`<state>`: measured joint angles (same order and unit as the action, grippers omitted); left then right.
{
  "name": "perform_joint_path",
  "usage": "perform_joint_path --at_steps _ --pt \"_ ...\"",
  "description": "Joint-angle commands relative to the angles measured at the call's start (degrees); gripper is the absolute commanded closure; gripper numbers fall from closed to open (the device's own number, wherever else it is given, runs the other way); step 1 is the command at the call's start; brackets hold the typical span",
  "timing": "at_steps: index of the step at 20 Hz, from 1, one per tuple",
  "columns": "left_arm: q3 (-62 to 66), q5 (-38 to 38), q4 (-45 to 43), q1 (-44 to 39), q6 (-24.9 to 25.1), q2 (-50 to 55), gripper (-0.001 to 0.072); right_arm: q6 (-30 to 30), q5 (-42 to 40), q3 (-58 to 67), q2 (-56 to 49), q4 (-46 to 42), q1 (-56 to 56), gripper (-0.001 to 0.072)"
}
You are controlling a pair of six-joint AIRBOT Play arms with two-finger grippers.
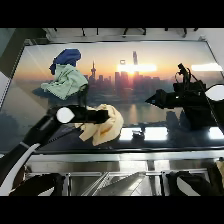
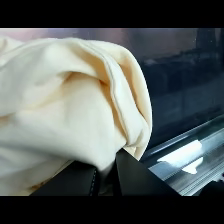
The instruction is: Fold the shirts.
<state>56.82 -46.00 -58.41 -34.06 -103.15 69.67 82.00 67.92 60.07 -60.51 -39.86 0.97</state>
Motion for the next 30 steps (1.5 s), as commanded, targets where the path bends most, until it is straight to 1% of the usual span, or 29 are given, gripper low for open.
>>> perform_joint_path --at_steps 1,2,3,4,5,6,8,10,11,12,13,14,16,18,19,24,27,30 --pt "7.02 1.44 -0.07 -4.90 -1.05 10.54 0.0690 -1.27 0.52 0.00 1.64 0.02 1.77 0.0692" --pt "9.46 -1.73 -0.07 -4.11 -0.74 12.63 0.0690 -1.25 0.48 0.00 1.55 0.00 1.77 0.0691" --pt "11.52 -6.12 -0.17 -2.97 -0.42 14.10 0.0656 -1.22 0.48 0.00 1.40 0.00 1.79 0.0691" --pt "12.92 -10.47 -0.52 -1.29 0.81 14.64 0.0366 -1.22 0.50 0.00 1.20 0.02 1.79 0.0691" --pt "13.40 -14.19 -0.50 0.35 2.86 14.10 0.0127 -1.22 0.52 0.00 1.05 0.02 1.77 0.0691" --pt "13.40 -17.40 -0.57 2.34 5.33 12.76 0.0091 -1.22 0.55 0.00 0.90 0.02 1.79 0.0691" --pt "12.72 -24.09 -1.51 7.21 10.47 7.96 0.0091 -1.25 0.52 0.00 0.70 0.02 1.73 0.0685" --pt "8.66 -27.12 -3.08 12.79 13.20 1.14 0.0091 -1.25 0.50 0.00 0.61 0.02 1.73 0.0684" --pt "5.60 -28.09 -2.45 16.04 15.41 -1.81 0.0092 -1.25 0.52 0.00 0.46 0.02 1.73 0.0684" --pt "1.66 -29.31 -0.20 19.85 18.05 -4.09 0.0117 -1.22 0.52 -0.04 0.20 0.04 1.70 0.0684" --pt "-2.51 -29.88 2.80 23.41 20.96 -5.20 0.0118 -1.20 0.52 -0.17 0.07 0.07 1.70 0.0684" --pt "-6.99 -29.27 5.73 26.99 24.35 -5.40 0.0117 -1.18 0.63 -0.26 -0.07 0.09 1.64 0.0684" --pt "-12.76 -27.69 7.39 32.68 30.56 -2.82 0.0117 -1.18 1.53 -0.26 -0.42 1.84 1.66 0.0684" --pt "-14.93 -26.38 7.28 36.63 35.21 1.97 0.0117 -1.18 2.27 -0.26 -0.57 4.26 1.64 0.0685" --pt "-15.34 -25.38 7.13 37.99 36.79 4.50 0.0117 -1.18 2.58 -0.26 -0.55 5.40 1.64 0.0685" --pt "-15.32 -24.11 7.30 39.80 42.29 14.23 0.0118 -1.18 3.08 -0.26 -0.55 8.20 1.51 0.0685" --pt "-15.39 -23.15 7.54 37.40 43.01 16.63 0.0118 -1.22 3.04 -0.26 -0.57 8.00 0.90 0.0686" --pt "-15.37 -19.37 7.58 32.59 42.45 16.31 0.0122 -1.25 3.04 -0.26 -0.57 7.96 0.17 0.0686"
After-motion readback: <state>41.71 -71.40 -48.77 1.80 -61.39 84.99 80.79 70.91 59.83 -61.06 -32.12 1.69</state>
